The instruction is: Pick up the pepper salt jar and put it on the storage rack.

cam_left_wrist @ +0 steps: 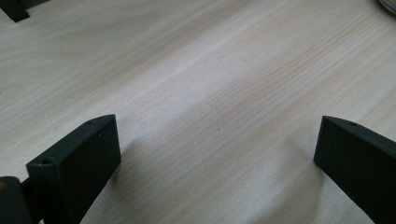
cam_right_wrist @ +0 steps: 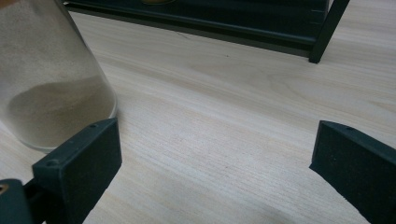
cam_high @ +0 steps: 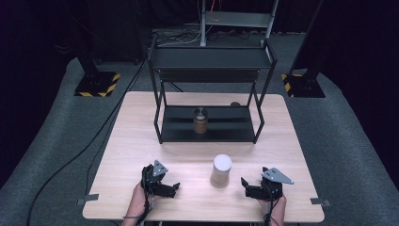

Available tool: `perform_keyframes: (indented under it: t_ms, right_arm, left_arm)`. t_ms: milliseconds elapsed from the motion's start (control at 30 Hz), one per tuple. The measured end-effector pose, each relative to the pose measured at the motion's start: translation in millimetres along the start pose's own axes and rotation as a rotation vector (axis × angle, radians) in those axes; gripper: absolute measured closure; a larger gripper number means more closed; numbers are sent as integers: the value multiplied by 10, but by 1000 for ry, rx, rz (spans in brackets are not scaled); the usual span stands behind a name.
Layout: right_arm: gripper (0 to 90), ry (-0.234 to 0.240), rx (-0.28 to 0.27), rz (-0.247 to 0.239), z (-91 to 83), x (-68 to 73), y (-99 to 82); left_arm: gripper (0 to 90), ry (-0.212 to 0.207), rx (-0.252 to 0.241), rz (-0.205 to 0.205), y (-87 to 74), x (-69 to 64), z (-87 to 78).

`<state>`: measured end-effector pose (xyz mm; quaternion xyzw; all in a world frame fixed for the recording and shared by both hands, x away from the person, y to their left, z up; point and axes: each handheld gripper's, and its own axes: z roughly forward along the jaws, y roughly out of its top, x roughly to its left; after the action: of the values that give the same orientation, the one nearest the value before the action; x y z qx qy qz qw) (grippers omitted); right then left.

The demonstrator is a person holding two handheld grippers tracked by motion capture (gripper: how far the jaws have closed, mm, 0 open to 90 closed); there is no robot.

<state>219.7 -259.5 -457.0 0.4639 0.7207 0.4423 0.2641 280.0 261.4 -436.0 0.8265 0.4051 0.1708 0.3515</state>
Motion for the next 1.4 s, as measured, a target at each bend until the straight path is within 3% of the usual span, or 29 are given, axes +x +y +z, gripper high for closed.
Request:
perform_keyframes:
  t_ms: [467,800,933,1100,1400]
  right_arm:
    - [4,-13,-7,-2,-14,26,-16]
    - [0,-32,20,9,-5,63,32]
    - [0,17,5,33,-31,66,27]
    - [0,96,-20,13,-49,185,63]
    - [0,182,-76,-27,-28,332,177]
  left_arm:
    - [0,-1,0,2,-4,-4,-1]
    - [0,-2,0,2,-3,-3,-1]
    - [0,-2,0,2,-2,-2,-1]
    - [0,-2,0,2,-2,-1,-1]
    - [0,-2,0,2,-2,-1,-1]
